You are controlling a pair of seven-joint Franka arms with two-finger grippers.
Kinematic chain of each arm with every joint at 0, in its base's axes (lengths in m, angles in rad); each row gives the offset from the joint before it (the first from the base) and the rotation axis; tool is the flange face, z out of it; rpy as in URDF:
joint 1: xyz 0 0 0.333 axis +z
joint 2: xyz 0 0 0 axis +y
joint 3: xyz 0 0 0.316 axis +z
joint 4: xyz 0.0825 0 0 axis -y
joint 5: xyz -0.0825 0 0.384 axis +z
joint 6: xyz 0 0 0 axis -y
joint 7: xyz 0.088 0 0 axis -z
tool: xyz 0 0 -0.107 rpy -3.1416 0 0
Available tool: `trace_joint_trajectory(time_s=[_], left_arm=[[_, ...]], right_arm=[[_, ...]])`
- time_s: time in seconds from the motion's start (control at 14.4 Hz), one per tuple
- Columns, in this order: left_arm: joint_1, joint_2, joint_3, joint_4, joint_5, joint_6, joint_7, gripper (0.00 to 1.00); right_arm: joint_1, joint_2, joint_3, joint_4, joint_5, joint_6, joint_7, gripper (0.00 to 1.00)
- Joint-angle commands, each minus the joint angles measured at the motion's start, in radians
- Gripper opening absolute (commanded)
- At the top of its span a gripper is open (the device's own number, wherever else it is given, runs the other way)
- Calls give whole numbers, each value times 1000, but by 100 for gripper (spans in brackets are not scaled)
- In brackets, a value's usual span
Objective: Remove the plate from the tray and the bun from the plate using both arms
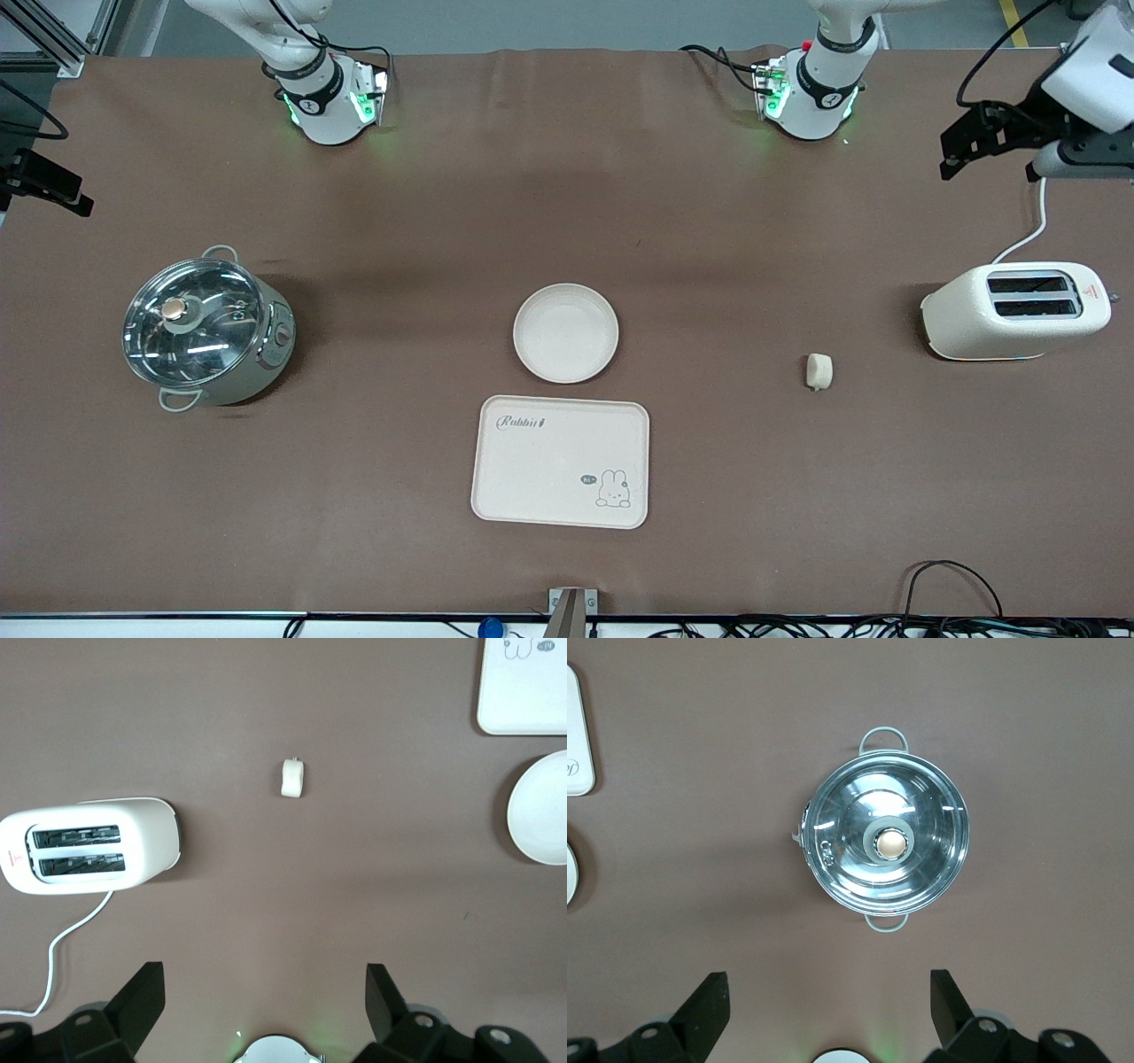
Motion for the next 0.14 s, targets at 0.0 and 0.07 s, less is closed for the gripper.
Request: trace_joint_trajectory(time_s=[0.0,0.07], left_arm=[[-5,-19,8,-9,-3,4,2,100],[-4,-10,6,0,-2,-21,8,100]], right_arm=[[-4,-14,-2,-17,26,12,-3,100],[-4,-14,-2,-17,26,8,-3,100]])
